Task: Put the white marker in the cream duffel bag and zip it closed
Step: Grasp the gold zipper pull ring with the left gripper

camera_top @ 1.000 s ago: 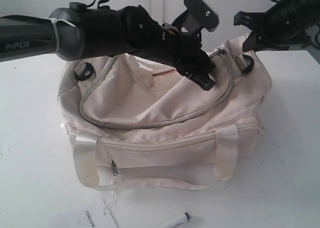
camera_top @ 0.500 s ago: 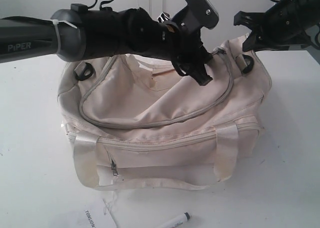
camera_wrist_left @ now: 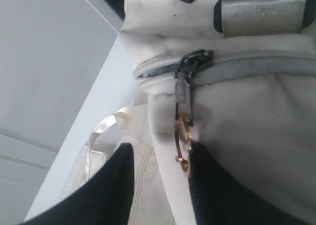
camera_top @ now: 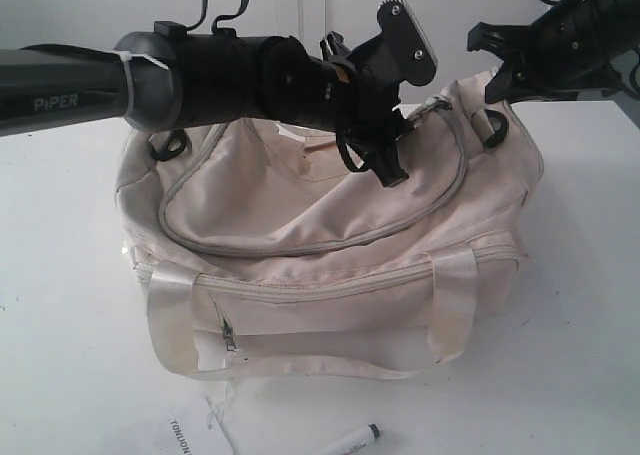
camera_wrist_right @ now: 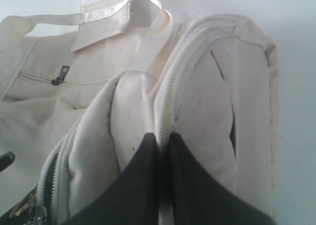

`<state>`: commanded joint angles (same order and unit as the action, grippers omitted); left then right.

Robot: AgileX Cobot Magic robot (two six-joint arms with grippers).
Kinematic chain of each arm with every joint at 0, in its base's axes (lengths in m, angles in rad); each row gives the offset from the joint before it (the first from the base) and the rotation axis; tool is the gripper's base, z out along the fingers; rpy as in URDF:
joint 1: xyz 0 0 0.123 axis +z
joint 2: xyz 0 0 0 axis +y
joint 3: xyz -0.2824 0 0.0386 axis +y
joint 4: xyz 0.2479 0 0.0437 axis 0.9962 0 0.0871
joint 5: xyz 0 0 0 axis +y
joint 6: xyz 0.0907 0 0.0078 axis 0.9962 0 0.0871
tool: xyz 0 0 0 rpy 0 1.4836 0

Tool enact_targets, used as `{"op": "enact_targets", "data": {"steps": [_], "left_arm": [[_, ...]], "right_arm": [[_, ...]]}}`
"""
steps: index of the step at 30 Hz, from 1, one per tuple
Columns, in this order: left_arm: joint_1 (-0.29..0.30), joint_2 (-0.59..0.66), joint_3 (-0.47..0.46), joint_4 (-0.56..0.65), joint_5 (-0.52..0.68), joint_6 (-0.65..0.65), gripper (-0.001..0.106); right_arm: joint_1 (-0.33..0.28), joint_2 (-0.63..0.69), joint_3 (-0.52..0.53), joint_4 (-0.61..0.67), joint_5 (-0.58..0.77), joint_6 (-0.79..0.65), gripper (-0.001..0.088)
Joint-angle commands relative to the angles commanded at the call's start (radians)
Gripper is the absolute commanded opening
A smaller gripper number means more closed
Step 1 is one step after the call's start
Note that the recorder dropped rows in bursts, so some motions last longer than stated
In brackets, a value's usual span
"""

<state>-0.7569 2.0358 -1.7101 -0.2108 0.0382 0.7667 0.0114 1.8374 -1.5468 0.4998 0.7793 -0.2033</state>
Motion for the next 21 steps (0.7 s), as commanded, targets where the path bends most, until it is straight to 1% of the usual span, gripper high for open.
{"op": "enact_targets", "data": {"steps": [6,7,11,16,18,20,21], "left_arm": [[0.0,0.0,0.0,0.0,0.033,-0.006,0.001],[0.0,0.0,0.0,0.0,0.041,-0.008,0.0],[0.0,0.0,0.0,-0.012,0.037,-0.015,0.0],[-0.002,0.0,-0.032,-0.016,0.046,-0.128,0.0],[-0.003,0.0,-0.062,-0.016,0.08,-0.165,0.0],[-0.003,0.0,-0.087,-0.022,0.134,-0.17,0.0],[-0.003,0.0,-0.106,-0.048,0.172,-0.17,0.0]], "right_arm": [[0.0,0.0,0.0,0.0,0.0,0.0,0.0],[0.0,0.0,0.0,0.0,0.0,0.0,0.0],[0.0,0.0,0.0,0.0,0.0,0.0,0.0],[0.0,0.0,0.0,0.0,0.0,0.0,0.0],[0.0,0.0,0.0,0.0,0.0,0.0,0.0],[0.0,0.0,0.0,0.0,0.0,0.0,0.0],[0.0,0.0,0.0,0.0,0.0,0.0,0.0]]}}
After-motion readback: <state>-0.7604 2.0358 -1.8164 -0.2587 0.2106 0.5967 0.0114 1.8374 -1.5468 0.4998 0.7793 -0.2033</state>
